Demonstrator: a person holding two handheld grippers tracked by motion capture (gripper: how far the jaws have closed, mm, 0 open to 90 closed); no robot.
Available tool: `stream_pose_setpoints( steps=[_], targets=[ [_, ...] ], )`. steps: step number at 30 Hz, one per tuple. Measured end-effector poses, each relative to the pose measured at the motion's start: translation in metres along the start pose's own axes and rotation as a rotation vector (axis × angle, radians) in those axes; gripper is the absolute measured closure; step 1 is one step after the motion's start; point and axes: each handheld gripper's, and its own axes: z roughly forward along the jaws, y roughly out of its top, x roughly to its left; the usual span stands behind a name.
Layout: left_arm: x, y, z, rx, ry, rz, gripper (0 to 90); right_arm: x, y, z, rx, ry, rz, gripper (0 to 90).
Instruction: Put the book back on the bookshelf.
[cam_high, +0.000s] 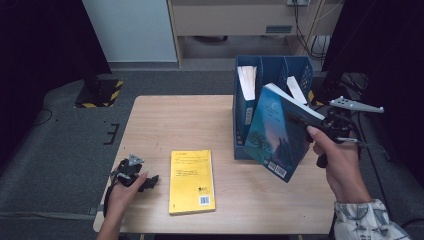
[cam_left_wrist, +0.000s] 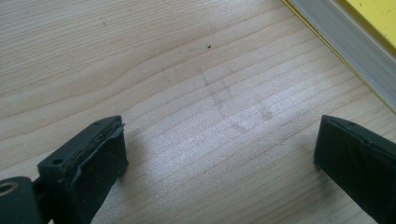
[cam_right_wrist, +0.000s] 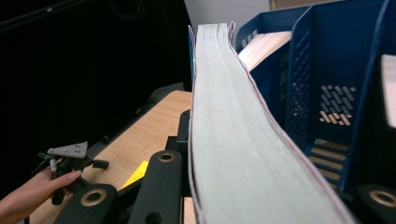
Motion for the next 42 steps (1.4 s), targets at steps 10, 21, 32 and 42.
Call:
stream_pose_setpoints(
  steps=[10, 21, 32, 42],
  targets=[
    [-0.001, -0.001, 0.0, -0.003, -0.002, -0.002, 0.4, -0.018, 0.018, 0.0, -0.005, -0.076, 0.017, 73.5],
    [-0.001, -0.001, 0.0, -0.003, -0.002, -0.002, 0.2, -0.03, 0.033, 0.006, 0.006, -0.146, 0.019, 73.5],
    [-0.001, 0.0, 0.001, -0.002, -0.002, -0.002, 0.0, -0.037, 0.039, 0.023, 0.03, -0.232, 0.006, 73.5],
    [-0.001, 0.0, 0.001, -0.002, -0.002, -0.002, 0.0, -0.03, 0.044, 0.044, 0.044, -0.294, -0.033, 73.6]
  ],
)
